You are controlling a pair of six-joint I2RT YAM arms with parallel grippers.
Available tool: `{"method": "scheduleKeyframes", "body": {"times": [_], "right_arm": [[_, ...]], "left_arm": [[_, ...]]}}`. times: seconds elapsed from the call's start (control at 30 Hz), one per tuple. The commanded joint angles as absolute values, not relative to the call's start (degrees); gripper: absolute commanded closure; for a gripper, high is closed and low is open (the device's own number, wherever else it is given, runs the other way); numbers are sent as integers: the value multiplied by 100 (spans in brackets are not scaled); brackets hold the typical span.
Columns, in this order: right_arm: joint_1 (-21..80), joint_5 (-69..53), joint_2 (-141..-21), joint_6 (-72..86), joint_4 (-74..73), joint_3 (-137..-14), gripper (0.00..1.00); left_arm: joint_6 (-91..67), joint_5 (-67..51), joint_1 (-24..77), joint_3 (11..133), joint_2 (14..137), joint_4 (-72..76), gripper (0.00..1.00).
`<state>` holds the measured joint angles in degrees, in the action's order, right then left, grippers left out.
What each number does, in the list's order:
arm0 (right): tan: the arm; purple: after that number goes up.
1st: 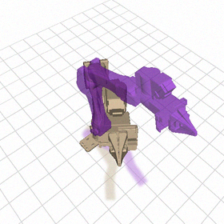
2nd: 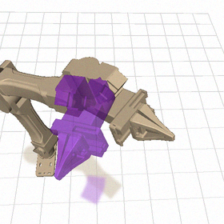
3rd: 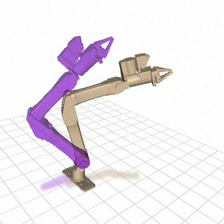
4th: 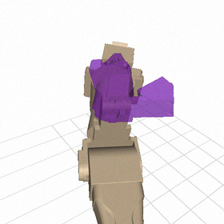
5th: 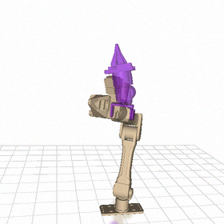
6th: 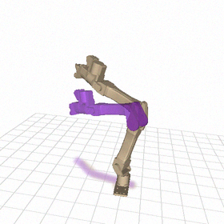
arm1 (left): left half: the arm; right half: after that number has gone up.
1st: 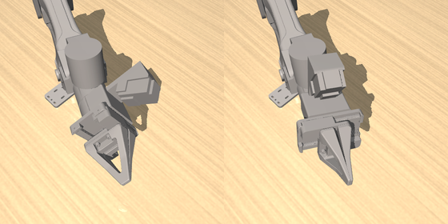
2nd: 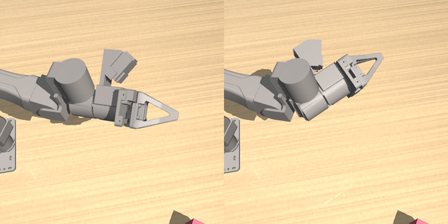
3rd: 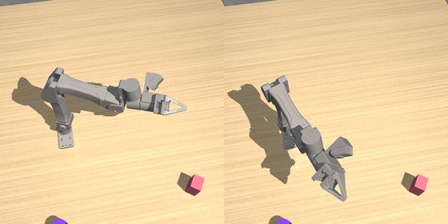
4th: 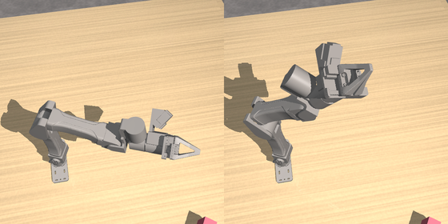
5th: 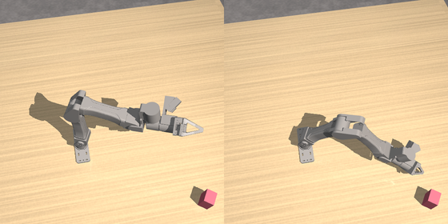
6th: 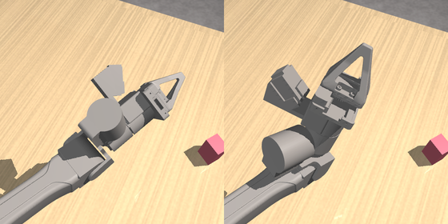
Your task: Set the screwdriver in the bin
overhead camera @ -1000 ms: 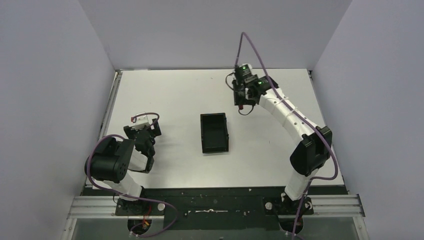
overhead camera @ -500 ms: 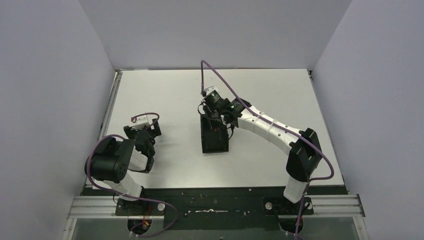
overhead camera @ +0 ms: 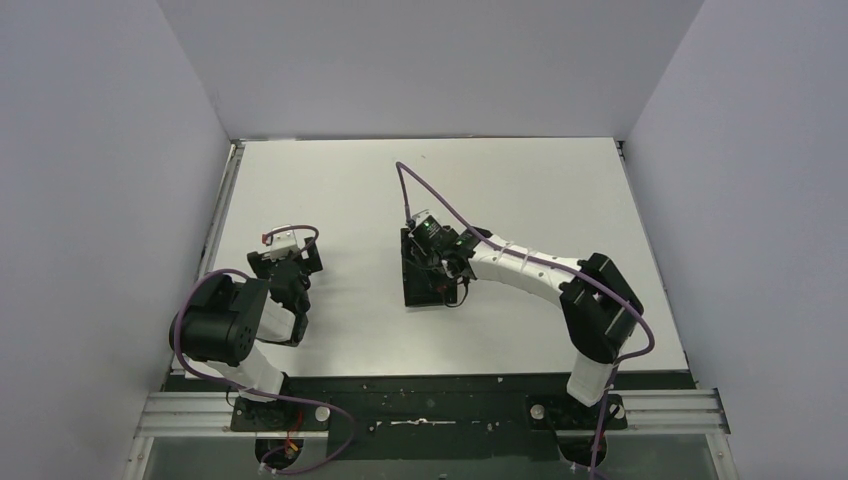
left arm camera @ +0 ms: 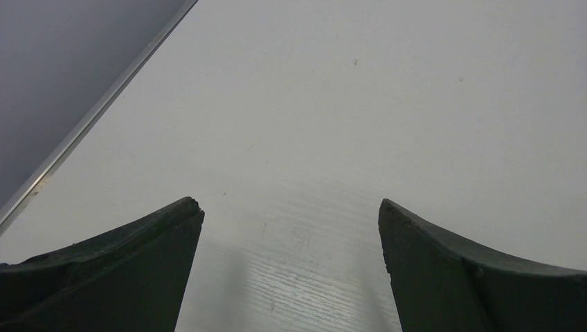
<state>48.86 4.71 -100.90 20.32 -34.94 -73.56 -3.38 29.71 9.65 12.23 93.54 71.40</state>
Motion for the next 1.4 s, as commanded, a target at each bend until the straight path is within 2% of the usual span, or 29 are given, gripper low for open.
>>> {"method": "scheduleKeyframes", "body": {"times": [0.0, 0.17, 0.27, 0.53, 0.6, 0.73, 0.83, 1.03, 1.2, 1.37], "right_arm": [[4932, 723, -10078, 1963, -2962, -7286, 84], [4935, 880, -10239, 2021, -2955, -7367, 58], [4932, 892, -10273, 2015, -3019, -7526, 51], [4963, 1846, -9966, 2098, -3779, -8573, 50], [4940, 2157, -9808, 2121, -3849, -8739, 45], [4581, 2416, -9520, 2216, -4036, -8764, 24], [3998, 2338, -9219, 2201, -4174, -8515, 2], [2823, 2344, -8313, 1311, -3790, -7735, 0], [1373, 1662, -7706, 1158, -3461, -7339, 0], [871, 1613, -7594, 1232, -3426, -7258, 0]], "left_arm": [[-325, 2944, 944, 1274, 9256, 7313, 3], [-325, 2947, 948, 1275, 9255, 7317, 3], [-325, 2944, 943, 1274, 9255, 7314, 3], [-325, 2950, 942, 1274, 9255, 7319, 3], [-325, 2947, 940, 1279, 9255, 7316, 3], [-325, 2947, 949, 1274, 9257, 7313, 3], [-325, 2943, 942, 1276, 9260, 7315, 3], [-330, 2944, 946, 1276, 9256, 7319, 3], [-325, 2943, 940, 1275, 9257, 7317, 3], [-325, 2945, 941, 1274, 9257, 7313, 3]]}}
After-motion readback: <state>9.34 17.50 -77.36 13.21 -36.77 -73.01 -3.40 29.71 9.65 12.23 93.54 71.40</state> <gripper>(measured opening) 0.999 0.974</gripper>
